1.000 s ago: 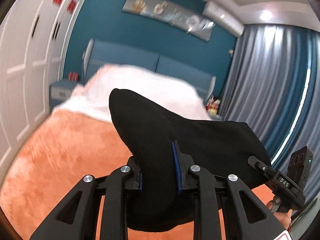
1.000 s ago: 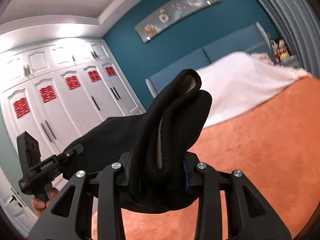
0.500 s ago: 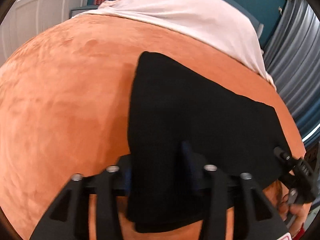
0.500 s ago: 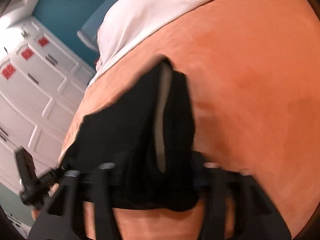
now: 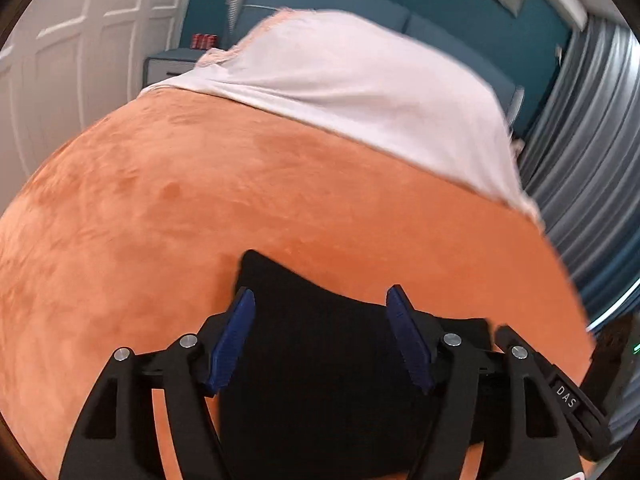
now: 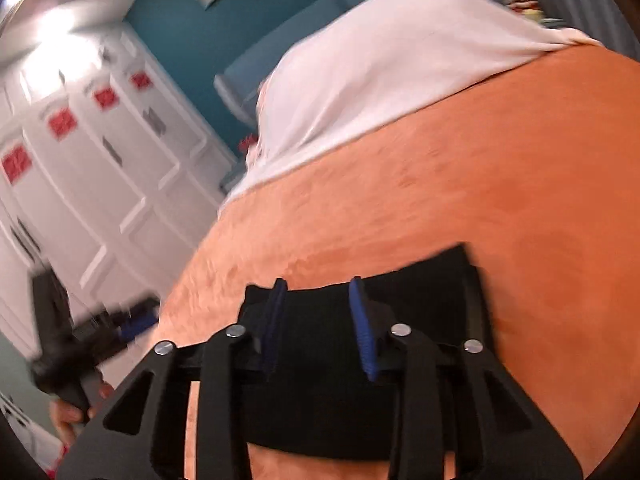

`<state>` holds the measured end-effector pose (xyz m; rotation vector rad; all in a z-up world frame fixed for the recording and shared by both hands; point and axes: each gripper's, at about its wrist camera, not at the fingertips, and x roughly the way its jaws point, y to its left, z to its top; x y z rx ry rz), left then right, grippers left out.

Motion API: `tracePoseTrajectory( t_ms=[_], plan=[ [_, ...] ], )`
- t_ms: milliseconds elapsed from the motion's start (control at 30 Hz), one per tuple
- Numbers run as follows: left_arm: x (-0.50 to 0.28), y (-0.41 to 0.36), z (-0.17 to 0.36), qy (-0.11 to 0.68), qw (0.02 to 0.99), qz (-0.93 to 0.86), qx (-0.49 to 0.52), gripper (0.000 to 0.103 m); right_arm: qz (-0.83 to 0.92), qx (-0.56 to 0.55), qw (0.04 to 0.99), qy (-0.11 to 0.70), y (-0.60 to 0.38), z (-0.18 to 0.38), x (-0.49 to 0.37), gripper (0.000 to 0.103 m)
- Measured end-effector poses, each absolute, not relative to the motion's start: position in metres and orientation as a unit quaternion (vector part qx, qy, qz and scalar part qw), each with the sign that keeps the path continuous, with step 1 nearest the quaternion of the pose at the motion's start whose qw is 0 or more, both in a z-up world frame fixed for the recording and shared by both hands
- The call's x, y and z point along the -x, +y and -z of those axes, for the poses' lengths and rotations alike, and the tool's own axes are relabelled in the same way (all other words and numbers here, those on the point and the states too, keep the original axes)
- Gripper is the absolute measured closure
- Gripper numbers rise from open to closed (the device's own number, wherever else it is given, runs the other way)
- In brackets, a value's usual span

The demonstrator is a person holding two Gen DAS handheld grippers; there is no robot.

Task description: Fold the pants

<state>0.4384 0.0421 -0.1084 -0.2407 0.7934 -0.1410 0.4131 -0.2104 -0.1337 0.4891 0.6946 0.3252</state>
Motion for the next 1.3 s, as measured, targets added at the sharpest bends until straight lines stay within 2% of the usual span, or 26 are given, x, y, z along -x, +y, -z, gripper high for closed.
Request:
tracePoseTrajectory(
  t_ms=[100,133,200,233,400,533,600,633,667,733,800,833,867,900,1000,1067,1233,1300],
  plan=[
    [-0.476,0.018,0.164,0.425,0.903,0.041,0.054,0.037,-0.128,-0.249,0.891,0.357,-0.223,0.179,-0.447,0.074],
    [-0.487,0.019,0.189,0.445,0.894,0.023,0.039,0.037,-0.11,-0.253,0.889,0.365,-0.235,0.198,-0.45,0.079],
    [-0.491,0.032,0.221,0.447,0.893,0.021,0.038,0.032,-0.092,-0.29,0.882,0.361,-0.262,0.227,-0.457,0.099],
    [-0.486,0.036,0.225,0.433,0.9,0.027,0.037,0.029,-0.101,-0.328,0.874,0.345,-0.277,0.237,-0.454,0.103],
    [-0.472,0.032,0.23,0.391,0.92,0.021,0.03,0.027,-0.099,-0.387,0.867,0.297,-0.297,0.258,-0.44,0.103],
    [-0.465,0.027,0.209,0.408,0.913,-0.019,-0.004,0.027,-0.077,-0.358,0.869,0.334,-0.286,0.245,-0.447,0.103],
    [-0.447,0.025,0.188,0.405,0.912,-0.048,-0.035,0.028,-0.044,-0.311,0.877,0.363,-0.277,0.216,-0.436,0.103],
    [-0.432,0.027,0.177,0.405,0.912,-0.048,-0.041,0.026,-0.037,-0.295,0.883,0.364,-0.275,0.201,-0.423,0.096],
    [-0.418,0.029,0.169,0.407,0.912,-0.037,-0.04,0.022,-0.037,-0.281,0.887,0.364,-0.273,0.189,-0.407,0.095],
    [-0.385,0.033,0.155,0.422,0.905,-0.031,-0.048,0.021,-0.029,-0.241,0.895,0.375,-0.26,0.163,-0.368,0.095],
    [-0.349,0.035,0.142,0.433,0.899,-0.034,-0.056,0.021,-0.01,-0.18,0.905,0.386,-0.243,0.144,-0.33,0.087],
    [-0.334,0.036,0.138,0.436,0.897,-0.033,-0.057,0.019,0.001,-0.156,0.908,0.389,-0.236,0.138,-0.312,0.073],
    [-0.32,0.037,0.132,0.44,0.896,-0.03,-0.058,0.019,0.013,-0.145,0.91,0.388,-0.232,0.132,-0.294,0.055],
    [-0.299,0.036,0.125,0.445,0.893,-0.029,-0.059,0.018,0.02,-0.142,0.912,0.384,-0.228,0.126,-0.27,0.047],
    [-0.257,0.038,0.112,0.457,0.888,-0.023,-0.052,0.016,0.014,-0.128,0.915,0.382,-0.211,0.116,-0.222,0.043],
    [-0.23,0.039,0.107,0.47,0.881,-0.021,-0.045,0.016,0.012,-0.132,0.912,0.388,-0.204,0.115,-0.194,0.031],
    [-0.175,0.037,0.1,0.486,0.873,-0.019,-0.034,0.016,-0.008,-0.142,0.904,0.404,-0.186,0.112,-0.134,0.028],
    [-0.159,0.035,0.094,0.483,0.874,-0.025,-0.04,0.016,-0.01,-0.149,0.903,0.404,-0.182,0.106,-0.114,0.02]
  ],
)
